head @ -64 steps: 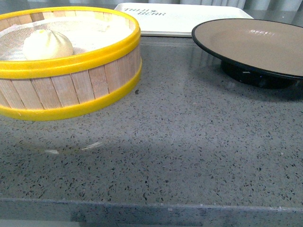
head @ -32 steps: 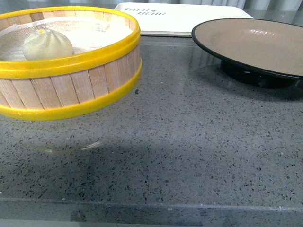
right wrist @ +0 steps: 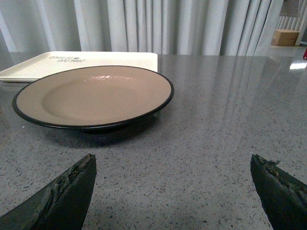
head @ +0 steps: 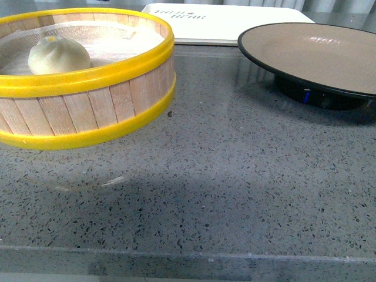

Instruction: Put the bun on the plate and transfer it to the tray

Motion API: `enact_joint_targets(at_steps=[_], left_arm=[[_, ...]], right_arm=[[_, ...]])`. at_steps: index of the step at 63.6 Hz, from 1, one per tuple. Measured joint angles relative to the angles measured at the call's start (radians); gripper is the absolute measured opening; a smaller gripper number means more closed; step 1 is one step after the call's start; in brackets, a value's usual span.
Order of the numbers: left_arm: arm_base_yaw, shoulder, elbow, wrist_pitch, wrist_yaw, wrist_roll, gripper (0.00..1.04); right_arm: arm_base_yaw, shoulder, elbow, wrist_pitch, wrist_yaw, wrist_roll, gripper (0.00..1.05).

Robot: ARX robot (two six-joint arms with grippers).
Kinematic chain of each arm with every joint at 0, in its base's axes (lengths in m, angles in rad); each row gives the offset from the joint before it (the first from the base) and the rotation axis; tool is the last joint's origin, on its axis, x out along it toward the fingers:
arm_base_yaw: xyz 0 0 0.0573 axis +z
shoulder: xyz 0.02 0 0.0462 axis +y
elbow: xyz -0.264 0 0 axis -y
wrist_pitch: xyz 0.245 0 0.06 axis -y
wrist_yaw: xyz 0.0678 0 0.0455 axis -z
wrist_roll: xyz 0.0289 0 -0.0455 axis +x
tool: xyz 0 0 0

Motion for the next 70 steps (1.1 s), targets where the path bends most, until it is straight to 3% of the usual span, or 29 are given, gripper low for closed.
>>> enact_joint_targets(at_steps=[57, 70], left_arm=[[0.024, 0.078, 0.027, -0.11, -0.046, 0.139, 0.98], [0.02, 0.082, 0.027, -0.11, -0.049, 0.152, 0.69]], right_arm=[[0.0, 0.0, 0.0, 0.0, 0.0, 0.0, 0.96], [0.0, 0.0, 0.0, 0.0, 0.0, 0.0, 0.96]])
